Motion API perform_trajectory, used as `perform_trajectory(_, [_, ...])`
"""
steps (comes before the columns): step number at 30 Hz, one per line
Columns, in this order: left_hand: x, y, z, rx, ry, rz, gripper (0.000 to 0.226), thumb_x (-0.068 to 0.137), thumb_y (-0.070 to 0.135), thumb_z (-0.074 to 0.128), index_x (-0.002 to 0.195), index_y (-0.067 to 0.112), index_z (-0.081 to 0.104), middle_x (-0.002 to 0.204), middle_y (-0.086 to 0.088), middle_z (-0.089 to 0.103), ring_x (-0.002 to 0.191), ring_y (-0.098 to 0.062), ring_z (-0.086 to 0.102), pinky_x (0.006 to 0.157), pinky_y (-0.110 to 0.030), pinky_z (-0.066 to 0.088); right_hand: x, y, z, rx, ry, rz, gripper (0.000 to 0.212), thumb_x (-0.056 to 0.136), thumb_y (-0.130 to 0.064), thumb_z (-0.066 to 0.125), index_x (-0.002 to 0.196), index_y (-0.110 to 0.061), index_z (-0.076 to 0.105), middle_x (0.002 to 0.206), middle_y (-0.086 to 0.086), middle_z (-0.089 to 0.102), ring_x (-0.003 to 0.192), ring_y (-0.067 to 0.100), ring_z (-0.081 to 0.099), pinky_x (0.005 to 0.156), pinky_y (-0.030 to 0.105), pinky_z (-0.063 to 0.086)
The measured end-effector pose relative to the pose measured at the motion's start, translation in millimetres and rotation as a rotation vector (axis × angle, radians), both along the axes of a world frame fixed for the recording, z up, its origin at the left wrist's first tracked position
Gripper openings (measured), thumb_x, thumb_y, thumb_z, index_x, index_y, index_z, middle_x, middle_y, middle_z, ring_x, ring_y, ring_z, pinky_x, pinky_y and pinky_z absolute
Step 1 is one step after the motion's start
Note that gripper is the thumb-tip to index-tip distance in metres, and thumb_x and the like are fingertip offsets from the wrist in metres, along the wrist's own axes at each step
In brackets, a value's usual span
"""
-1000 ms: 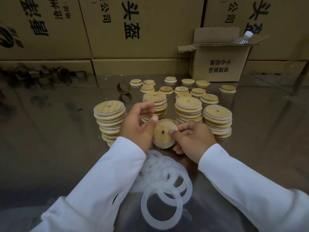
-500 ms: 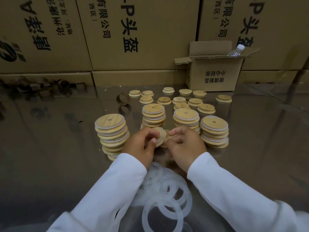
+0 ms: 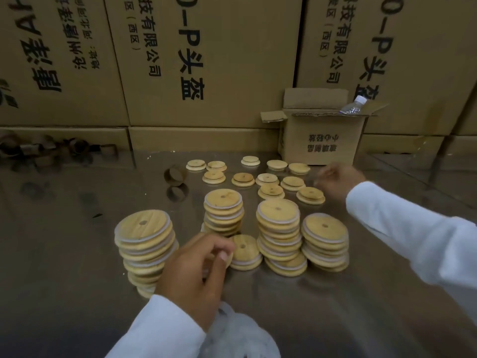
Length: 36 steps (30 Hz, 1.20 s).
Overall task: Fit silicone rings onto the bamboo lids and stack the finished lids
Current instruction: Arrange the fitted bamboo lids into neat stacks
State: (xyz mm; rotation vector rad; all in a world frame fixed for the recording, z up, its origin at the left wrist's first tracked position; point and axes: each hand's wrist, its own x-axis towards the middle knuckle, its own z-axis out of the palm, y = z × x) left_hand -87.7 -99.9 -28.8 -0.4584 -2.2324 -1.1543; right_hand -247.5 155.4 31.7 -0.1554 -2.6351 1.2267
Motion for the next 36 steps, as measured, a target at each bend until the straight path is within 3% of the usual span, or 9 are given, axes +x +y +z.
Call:
perform_trajectory(3, [-3.2,-0.9,-1.2,-0.003,0.042,-0.013,0.023,0.083,0.014,0.050,0.078,0.032,0.063,0.088,0.024,0.061,0.073,0.009,0.057,0.057,0.000,0.037,-15.3,19.8,-29.7,0.470,-0.123,0.057,0.048,0.085,-0.029,0.063,0.130,-0.020,0.050,0.131,0.007,0.054,0.117,0.028,0.052,0.094,0.030,0.040])
perform_trajectory(7, [-8.5,-3.7,-2.6,-0.016,0.058,-0.014,0.018,0.082,0.029,0.047,0.081,0.033,0.064,0.089,0.023,0.061,0.080,0.006,0.060,0.062,-0.006,0.045,-36.6,21.6,-52.0,0.373,-0.128,0.064,0.053,0.086,-0.039,0.060,0.134,-0.026,0.045,0.137,0.005,0.050,0.123,0.029,0.048,0.098,0.032,0.038])
perform_trajectory(15, [-6.0,-3.9,-2.8,0.022,0.064,0.025,0.019,0.080,0.037,0.046,0.093,0.043,0.059,0.087,0.024,0.065,0.076,0.004,0.064,0.063,-0.014,0.051,-44.0,-5.0,-60.1,0.322,-0.039,-0.007,0.036,0.080,-0.040,0.066,0.109,-0.020,0.057,0.113,0.007,0.062,0.100,0.027,0.057,0.075,0.027,0.042])
perform_trajectory(19, [-3.1,-0.7,-3.5,0.078,0.023,0.059,0.029,0.078,0.025,0.051,0.096,0.046,0.057,0.085,0.026,0.065,0.079,0.006,0.063,0.064,-0.005,0.046,-20.0,-4.9,-39.7,-0.014,0.080,-0.017,0.034,0.078,-0.034,0.071,0.107,-0.020,0.059,0.115,0.005,0.061,0.100,0.022,0.055,0.084,0.026,0.039])
perform_trajectory(22, [-2.2,1.1,-5.1,0.133,-0.044,0.043,0.020,0.085,0.020,0.054,0.091,0.036,0.064,0.086,0.023,0.066,0.081,0.004,0.062,0.066,-0.009,0.048,9.1,-1.1,-4.7,-0.253,0.179,0.066,0.031,0.076,-0.028,0.074,0.102,-0.022,0.058,0.112,0.005,0.062,0.100,0.021,0.058,0.084,0.033,0.049])
perform_trajectory(25, [0.2,2.8,-2.4,0.197,-0.101,0.034,0.025,0.086,0.007,0.057,0.084,0.031,0.063,0.086,0.018,0.067,0.082,-0.001,0.063,0.069,-0.017,0.051,50.1,-6.7,27.4,-0.210,0.306,0.210,0.031,0.076,-0.027,0.073,0.103,-0.026,0.057,0.105,-0.003,0.062,0.097,0.013,0.058,0.062,0.016,0.044])
perform_trajectory(29, [3.2,10.2,8.1,0.496,-0.294,-0.113,0.014,0.088,0.012,0.052,0.085,0.015,0.064,0.069,-0.001,0.067,0.066,-0.014,0.064,0.060,-0.023,0.053,115.0,-40.2,37.0,-0.152,0.447,0.402,0.033,0.068,-0.032,0.073,0.094,-0.038,0.055,0.102,-0.013,0.063,0.098,0.001,0.058,0.081,0.015,0.045])
perform_trajectory(33, [3.0,12.4,14.7,0.767,-0.563,-0.274,0.048,0.071,0.046,0.044,0.087,0.004,0.063,0.059,-0.009,0.064,0.051,-0.020,0.062,0.047,-0.027,0.053,158.4,-77.1,1.6,0.061,0.531,0.450,0.043,0.070,-0.037,0.072,0.108,-0.038,0.052,0.106,-0.020,0.058,0.103,-0.003,0.052,0.087,0.014,0.042])
perform_trajectory(36, [3.2,9.5,15.3,0.820,-0.592,-0.264,0.048,0.065,0.050,0.046,0.078,0.008,0.066,0.059,-0.011,0.067,0.051,-0.020,0.065,0.045,-0.028,0.054,171.0,-90.6,-24.9,0.203,0.550,0.429,0.048,0.070,-0.043,0.067,0.115,-0.036,0.049,0.110,-0.018,0.053,0.105,0.003,0.049,0.086,0.019,0.041])
